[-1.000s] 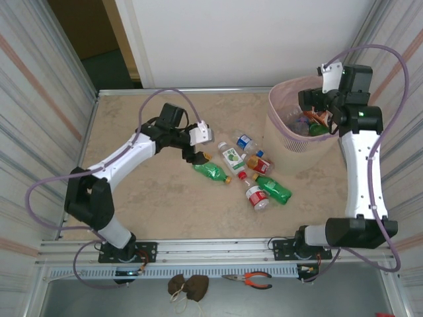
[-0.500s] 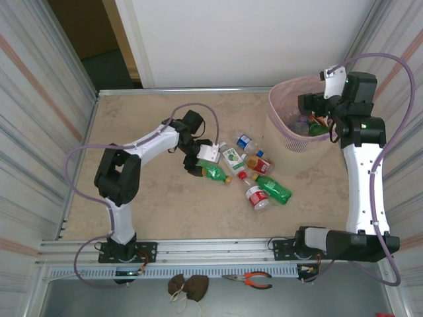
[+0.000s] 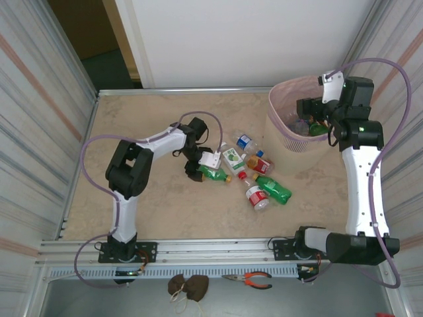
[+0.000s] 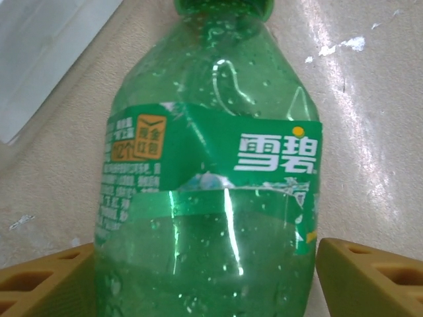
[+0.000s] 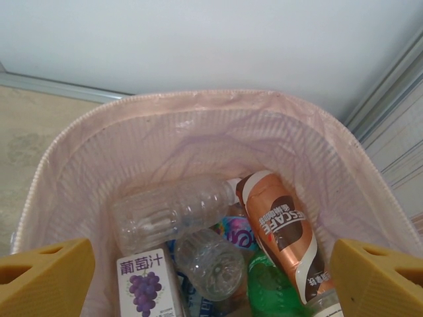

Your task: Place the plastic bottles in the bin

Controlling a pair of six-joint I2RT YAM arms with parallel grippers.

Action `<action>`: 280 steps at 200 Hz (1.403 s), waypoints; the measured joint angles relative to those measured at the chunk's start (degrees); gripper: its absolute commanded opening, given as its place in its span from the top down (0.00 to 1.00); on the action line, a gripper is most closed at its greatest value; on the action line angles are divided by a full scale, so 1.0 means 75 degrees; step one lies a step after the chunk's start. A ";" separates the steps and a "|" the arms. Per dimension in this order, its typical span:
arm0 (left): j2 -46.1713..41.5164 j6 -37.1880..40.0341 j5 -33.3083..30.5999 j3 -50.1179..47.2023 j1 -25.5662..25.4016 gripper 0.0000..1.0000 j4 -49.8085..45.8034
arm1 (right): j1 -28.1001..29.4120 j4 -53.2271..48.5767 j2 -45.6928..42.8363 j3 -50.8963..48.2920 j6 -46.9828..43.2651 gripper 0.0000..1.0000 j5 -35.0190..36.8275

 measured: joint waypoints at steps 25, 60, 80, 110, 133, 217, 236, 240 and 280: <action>-0.0003 -0.0012 -0.0006 0.0000 -0.0029 0.29 0.0003 | 0.0006 -0.0003 -0.0096 -0.0006 0.0000 0.09 -0.0082; -0.0012 -0.0067 -0.0026 -0.0003 -0.0038 0.39 0.0026 | 0.0047 0.0012 -0.0323 -0.0105 0.0003 0.10 -0.0140; -0.0102 -0.0131 -0.0041 -0.0102 -0.0038 0.41 0.0055 | 0.0096 0.0026 -0.0475 -0.0166 0.0035 0.10 -0.0149; -0.0527 -0.0373 -0.0041 -0.0481 -0.0035 0.45 0.0114 | 0.0242 0.0058 -0.0828 -0.0393 0.0236 0.10 -0.0364; -0.1119 -0.0810 0.0239 -0.0766 0.0003 0.46 0.0219 | 0.0399 0.0198 -0.1131 -0.0577 0.0510 0.10 -0.0694; -0.4223 -0.4395 0.2221 -0.3054 0.0236 0.45 0.3841 | 0.1029 0.2696 -0.2652 -0.2323 0.2739 0.10 -0.2742; -0.4590 -0.5627 0.2457 -0.3471 0.0239 0.45 0.5068 | 0.1460 0.3450 -0.2780 -0.2771 0.3284 0.09 -0.3002; -0.4645 -0.5887 0.2489 -0.3547 0.0239 0.45 0.5356 | 0.1571 0.3599 -0.2804 -0.2862 0.3383 0.09 -0.3028; -0.4852 -0.8224 0.2795 -0.4109 0.0236 0.46 0.7994 | 0.2707 0.4610 -0.2853 -0.3410 0.3768 0.08 -0.3159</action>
